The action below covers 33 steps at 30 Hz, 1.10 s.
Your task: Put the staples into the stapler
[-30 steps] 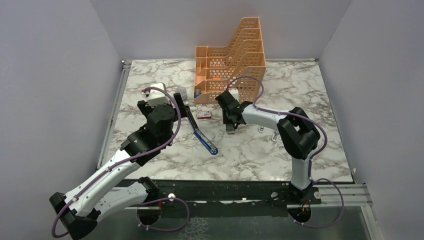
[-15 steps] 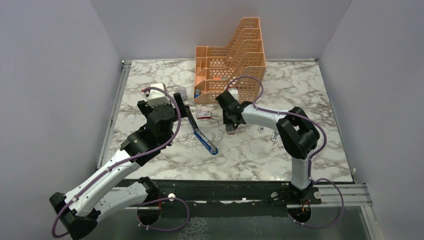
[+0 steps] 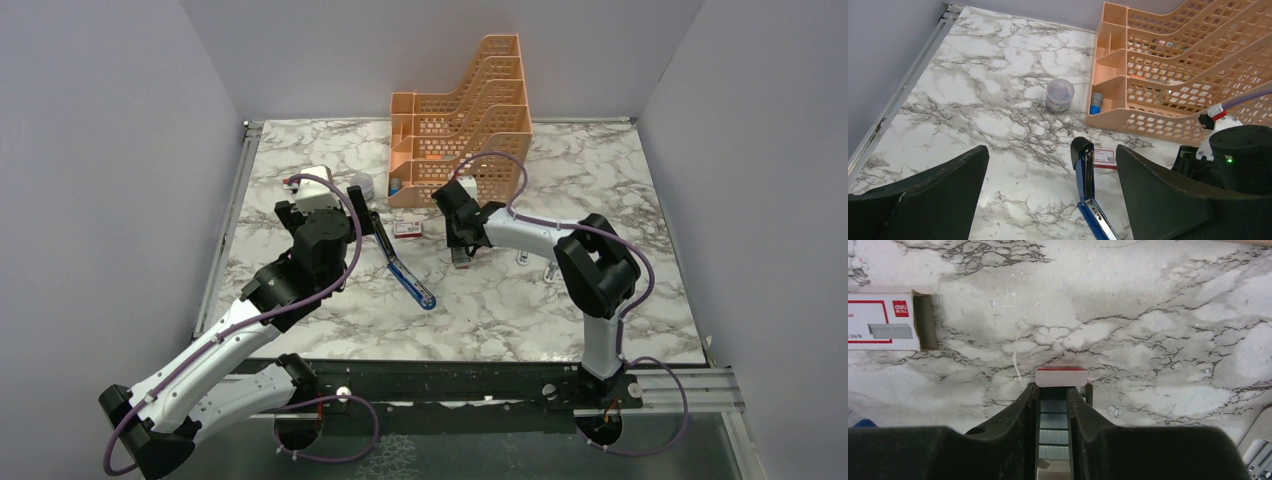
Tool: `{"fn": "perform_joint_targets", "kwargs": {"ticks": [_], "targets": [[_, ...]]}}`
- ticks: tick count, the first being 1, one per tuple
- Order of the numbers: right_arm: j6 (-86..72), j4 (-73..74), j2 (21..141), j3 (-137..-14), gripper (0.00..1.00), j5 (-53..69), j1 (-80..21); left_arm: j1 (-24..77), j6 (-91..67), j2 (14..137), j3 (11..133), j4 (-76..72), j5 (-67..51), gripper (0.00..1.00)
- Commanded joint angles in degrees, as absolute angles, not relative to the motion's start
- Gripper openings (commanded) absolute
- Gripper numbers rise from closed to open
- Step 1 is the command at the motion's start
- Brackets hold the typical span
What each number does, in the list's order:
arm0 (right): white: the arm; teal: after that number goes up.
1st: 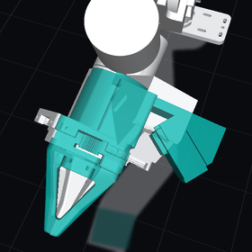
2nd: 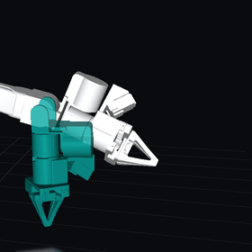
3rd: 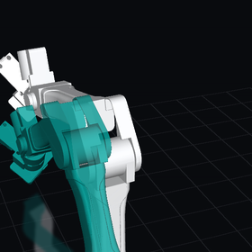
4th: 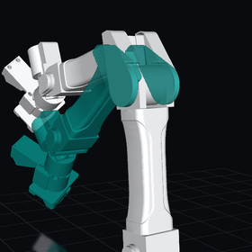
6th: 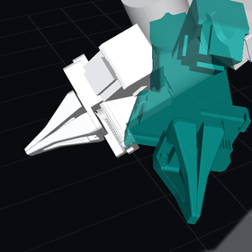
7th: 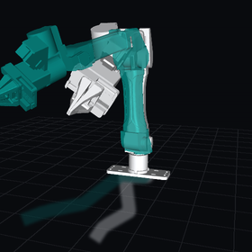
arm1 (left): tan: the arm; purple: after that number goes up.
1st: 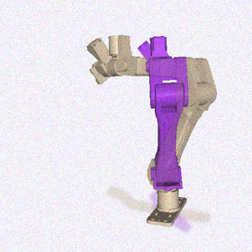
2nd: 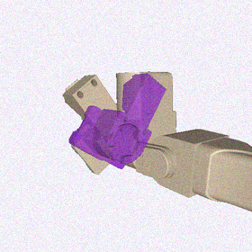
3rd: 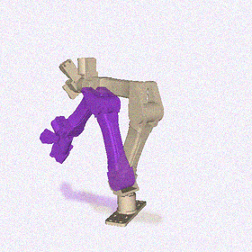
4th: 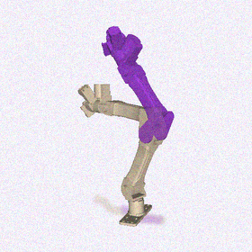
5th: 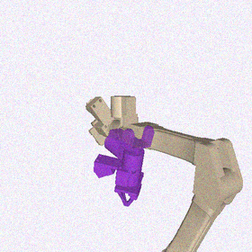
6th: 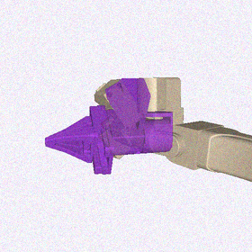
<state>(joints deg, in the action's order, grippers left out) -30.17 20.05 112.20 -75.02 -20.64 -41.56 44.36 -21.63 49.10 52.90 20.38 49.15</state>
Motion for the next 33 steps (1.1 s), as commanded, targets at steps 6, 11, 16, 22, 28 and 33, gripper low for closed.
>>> {"fn": "perform_joint_targets", "kwargs": {"ticks": [6,11,16,22,28,33], "targets": [[-30.5,20.8,106.3,-74.5,0.27,-15.3,-41.3,44.4,-21.1,48.9,52.7,19.2,49.9,0.98],[-31.1,21.7,102.9,-71.6,0.26,-14.7,-41.3,44.4,-21.1,48.7,52.7,19.1,49.8,0.98],[-32.7,24.1,97.1,-65.4,0.27,-18.1,-41.1,44.4,-21.2,48.4,52.6,19.1,49.0,0.98],[-35.4,26.5,91.6,-56.2,0.27,-18.0,-41.1,44.4,-21.7,48.6,52.5,19.2,48.1,0.98],[-36.0,25.8,90.6,-50.6,0.27,-15.2,-41.0,44.4,-22.0,48.6,52.4,19.2,47.2,0.98],[-34.7,24.9,90.7,-49.9,0.30,-14.8,-41.0,44.4,-22.1,47.9,52.2,19.1,47.4,0.98]]}}
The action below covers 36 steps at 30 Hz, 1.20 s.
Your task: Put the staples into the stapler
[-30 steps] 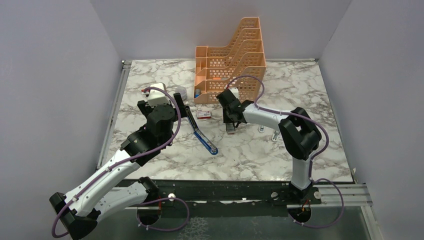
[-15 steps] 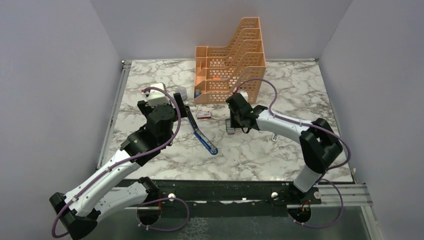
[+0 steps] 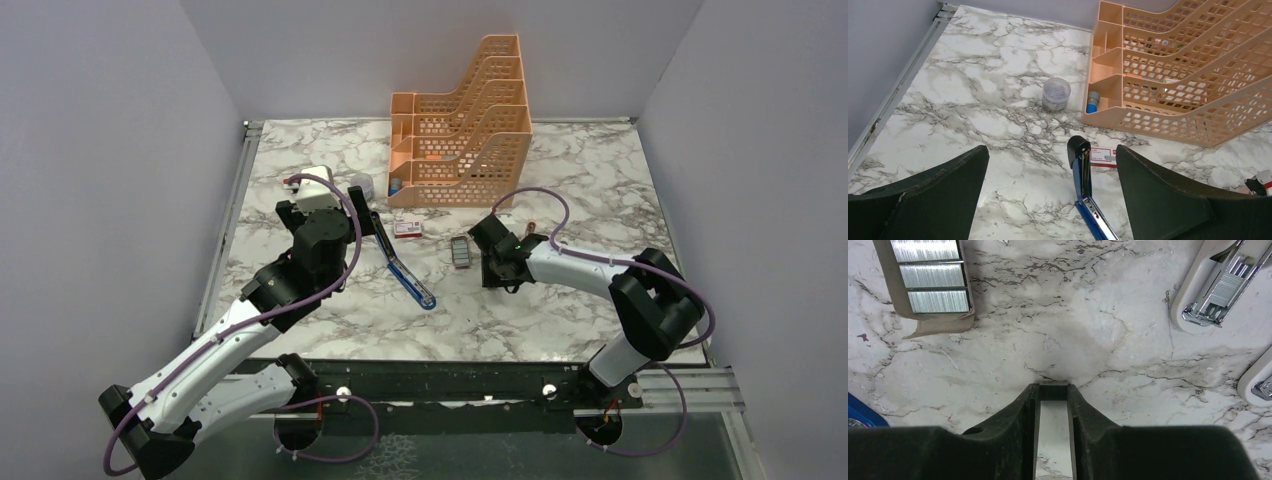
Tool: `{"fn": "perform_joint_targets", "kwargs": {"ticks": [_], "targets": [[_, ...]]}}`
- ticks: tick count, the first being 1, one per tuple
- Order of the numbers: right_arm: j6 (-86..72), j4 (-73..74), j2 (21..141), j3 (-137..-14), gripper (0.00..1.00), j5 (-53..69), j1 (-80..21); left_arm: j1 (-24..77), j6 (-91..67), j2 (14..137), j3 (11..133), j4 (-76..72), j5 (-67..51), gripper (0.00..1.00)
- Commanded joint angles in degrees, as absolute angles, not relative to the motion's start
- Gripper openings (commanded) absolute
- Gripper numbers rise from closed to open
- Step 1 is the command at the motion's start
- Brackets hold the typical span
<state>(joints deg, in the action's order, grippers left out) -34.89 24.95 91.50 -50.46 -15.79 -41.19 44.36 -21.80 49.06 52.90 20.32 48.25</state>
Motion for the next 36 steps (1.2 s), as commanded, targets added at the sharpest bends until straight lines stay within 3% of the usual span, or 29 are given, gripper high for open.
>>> {"fn": "perform_joint_targets", "kwargs": {"ticks": [1,9,21,36], "targets": [[-34.5,24.9,90.8,-50.2,0.32,-14.8,-41.0,44.4,-22.0,47.8,52.2,19.1,47.4,0.98],[-35.1,25.4,91.5,-52.9,0.48,-17.0,-41.0,44.4,-21.8,47.8,52.3,19.1,47.4,0.98],[-40.1,28.5,94.9,-56.3,0.39,-23.7,-41.0,44.4,-21.7,47.7,52.3,19.0,47.4,0.98],[-38.6,33.3,95.2,-53.5,0.35,-17.8,-41.0,44.4,-21.7,48.0,52.5,19.1,47.4,0.98]]}}
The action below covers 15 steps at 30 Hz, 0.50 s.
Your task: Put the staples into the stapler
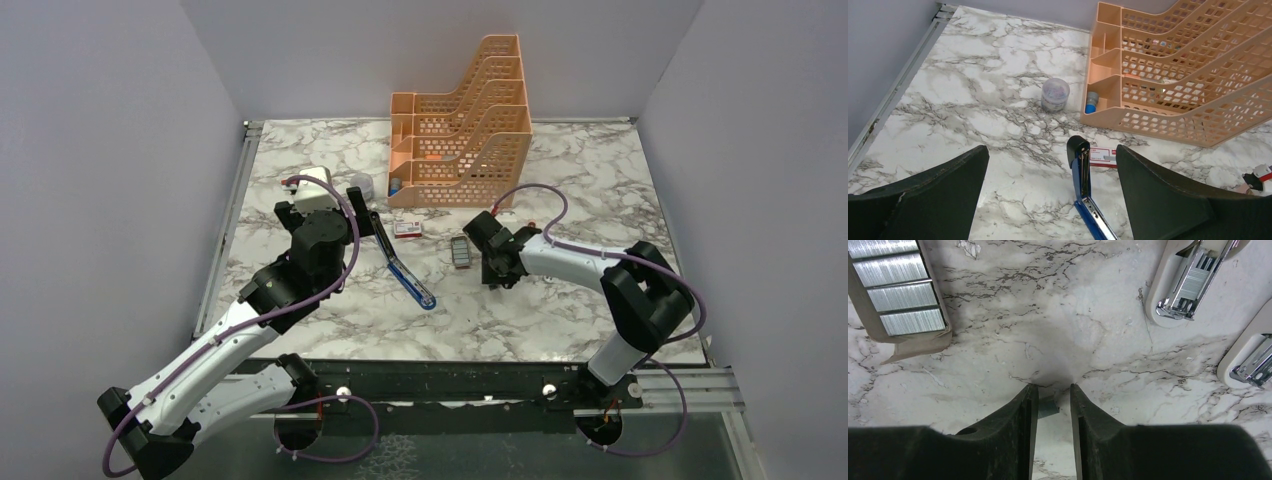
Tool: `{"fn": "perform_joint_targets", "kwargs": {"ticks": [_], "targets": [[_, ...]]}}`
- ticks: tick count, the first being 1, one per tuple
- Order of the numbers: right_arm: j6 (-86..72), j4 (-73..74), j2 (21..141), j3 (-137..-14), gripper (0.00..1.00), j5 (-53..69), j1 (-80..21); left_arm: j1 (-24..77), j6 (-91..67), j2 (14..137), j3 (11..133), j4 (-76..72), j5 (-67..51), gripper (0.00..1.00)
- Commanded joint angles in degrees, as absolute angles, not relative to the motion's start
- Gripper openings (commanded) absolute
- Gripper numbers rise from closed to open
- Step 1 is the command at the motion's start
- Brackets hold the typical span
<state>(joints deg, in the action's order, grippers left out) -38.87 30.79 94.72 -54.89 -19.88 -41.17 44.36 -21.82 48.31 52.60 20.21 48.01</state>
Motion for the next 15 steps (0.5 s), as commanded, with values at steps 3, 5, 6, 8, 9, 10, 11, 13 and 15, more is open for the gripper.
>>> {"fn": "perform_joint_targets", "kwargs": {"ticks": [3,5,6,8,9,10,11,13,15], "targets": [[-37.9,32.7,94.2,-52.5,0.38,-15.7,-41.0,44.4,-21.7,48.2,52.5,19.0,47.3,0.98],[-37.7,32.9,93.4,-52.1,0.40,-15.0,-41.0,44.4,-21.6,48.4,52.6,19.1,47.3,0.98],[-37.6,33.1,93.1,-51.9,0.41,-14.9,-41.0,44.4,-21.6,48.4,52.6,19.1,47.3,0.98],[-37.7,33.5,92.5,-51.4,0.42,-14.8,-41.0,44.4,-21.6,48.6,52.6,19.0,47.3,0.98],[-37.6,33.7,92.3,-51.1,0.42,-14.6,-41.0,44.4,-21.6,48.6,52.6,19.1,47.2,0.98],[-37.6,33.8,92.3,-50.7,0.42,-14.4,-40.9,44.4,-21.6,48.7,52.6,19.1,47.3,0.98],[-37.7,33.8,92.2,-50.4,0.42,-14.2,-41.0,44.4,-21.7,48.7,52.6,19.1,47.3,0.98],[-37.8,33.9,92.3,-50.1,0.43,-13.5,-40.9,44.4,-21.7,48.8,52.6,19.1,47.3,0.98],[-38.1,33.8,92.1,-49.5,0.42,-13.2,-41.0,44.4,-21.7,48.8,52.6,19.1,47.3,0.98]]}}
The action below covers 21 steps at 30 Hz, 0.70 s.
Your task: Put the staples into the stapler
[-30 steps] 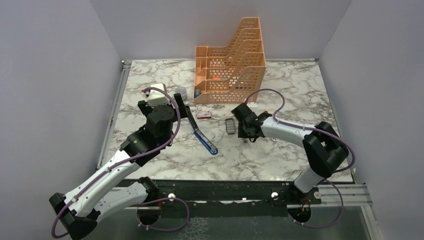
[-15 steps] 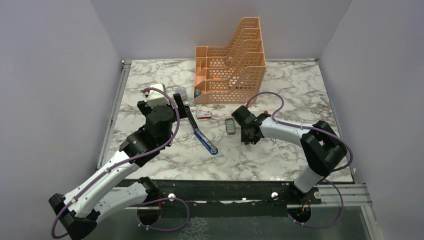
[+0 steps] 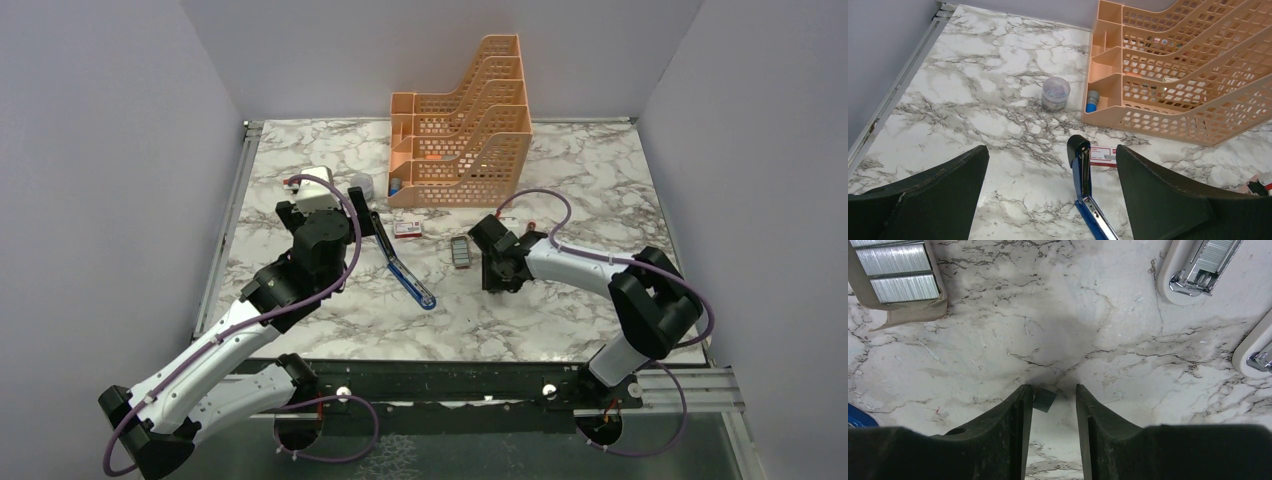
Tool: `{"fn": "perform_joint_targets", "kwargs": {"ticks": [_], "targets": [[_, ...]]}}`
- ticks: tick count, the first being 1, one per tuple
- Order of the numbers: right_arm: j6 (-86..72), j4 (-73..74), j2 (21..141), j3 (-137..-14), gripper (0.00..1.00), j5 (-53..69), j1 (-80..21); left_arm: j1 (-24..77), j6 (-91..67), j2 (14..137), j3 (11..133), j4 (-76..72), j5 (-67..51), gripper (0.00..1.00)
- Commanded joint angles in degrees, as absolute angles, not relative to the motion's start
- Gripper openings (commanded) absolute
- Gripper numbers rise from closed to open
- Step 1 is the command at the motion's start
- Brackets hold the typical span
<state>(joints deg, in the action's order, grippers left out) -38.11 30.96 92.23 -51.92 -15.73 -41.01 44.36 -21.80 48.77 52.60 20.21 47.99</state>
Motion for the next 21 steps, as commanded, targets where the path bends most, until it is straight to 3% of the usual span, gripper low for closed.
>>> {"fn": "perform_joint_targets", "kwargs": {"ticks": [1,11,17,21], "targets": [[-38.1,33.7,92.0,-49.4,0.42,-13.2,-41.0,44.4,-21.7,48.8,52.6,19.1,47.3,0.98],[-39.5,32.1,91.2,-49.7,0.27,-14.7,-40.9,44.4,-21.6,48.6,52.5,19.1,47.4,0.98],[-40.2,30.6,90.9,-49.7,0.26,-15.5,-40.6,44.4,-21.6,48.6,52.5,19.1,47.4,0.98],[-40.5,29.6,90.9,-49.7,0.34,-15.5,-40.4,44.4,-21.6,48.6,52.4,19.1,47.4,0.98]]}}
